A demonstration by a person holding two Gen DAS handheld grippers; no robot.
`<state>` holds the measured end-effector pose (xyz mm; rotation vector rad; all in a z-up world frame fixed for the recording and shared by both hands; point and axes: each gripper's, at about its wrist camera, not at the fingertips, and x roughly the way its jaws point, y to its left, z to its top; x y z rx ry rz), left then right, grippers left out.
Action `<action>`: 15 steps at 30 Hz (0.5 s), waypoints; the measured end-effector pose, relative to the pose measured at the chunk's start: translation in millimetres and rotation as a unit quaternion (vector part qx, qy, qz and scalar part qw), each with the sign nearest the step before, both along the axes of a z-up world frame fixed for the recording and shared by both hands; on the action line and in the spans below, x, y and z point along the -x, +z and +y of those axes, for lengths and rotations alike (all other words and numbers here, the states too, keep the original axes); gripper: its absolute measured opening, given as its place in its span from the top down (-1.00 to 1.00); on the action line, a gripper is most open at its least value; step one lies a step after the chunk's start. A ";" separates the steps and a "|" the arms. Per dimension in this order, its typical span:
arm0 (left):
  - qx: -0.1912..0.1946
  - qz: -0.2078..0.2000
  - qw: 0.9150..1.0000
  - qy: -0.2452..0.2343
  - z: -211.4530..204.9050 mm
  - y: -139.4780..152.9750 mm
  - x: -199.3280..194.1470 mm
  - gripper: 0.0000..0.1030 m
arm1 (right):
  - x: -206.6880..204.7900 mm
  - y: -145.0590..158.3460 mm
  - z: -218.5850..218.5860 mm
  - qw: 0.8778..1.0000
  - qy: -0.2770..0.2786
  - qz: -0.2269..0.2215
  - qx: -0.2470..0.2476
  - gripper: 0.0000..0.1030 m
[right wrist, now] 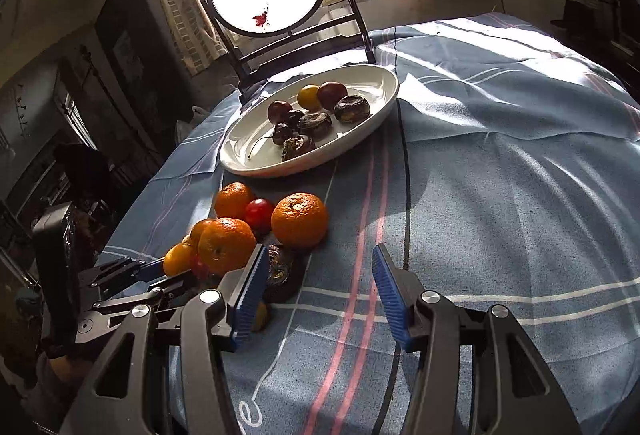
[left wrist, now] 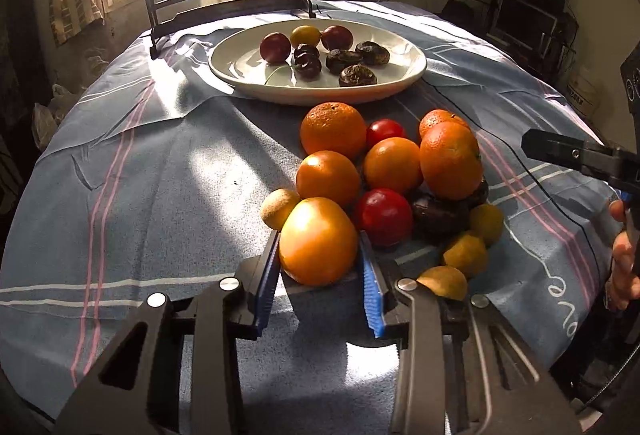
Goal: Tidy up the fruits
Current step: 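Grasp an orange with left tool while right tool grasps another orange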
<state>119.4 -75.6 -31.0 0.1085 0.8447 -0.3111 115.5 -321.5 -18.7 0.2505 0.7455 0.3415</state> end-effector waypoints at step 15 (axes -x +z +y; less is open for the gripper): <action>0.043 -0.020 0.999 0.011 26.6 16.2 35.7 0.31 | -20.9 2.1 92.3 0.992 0.076 -0.013 0.096 -0.04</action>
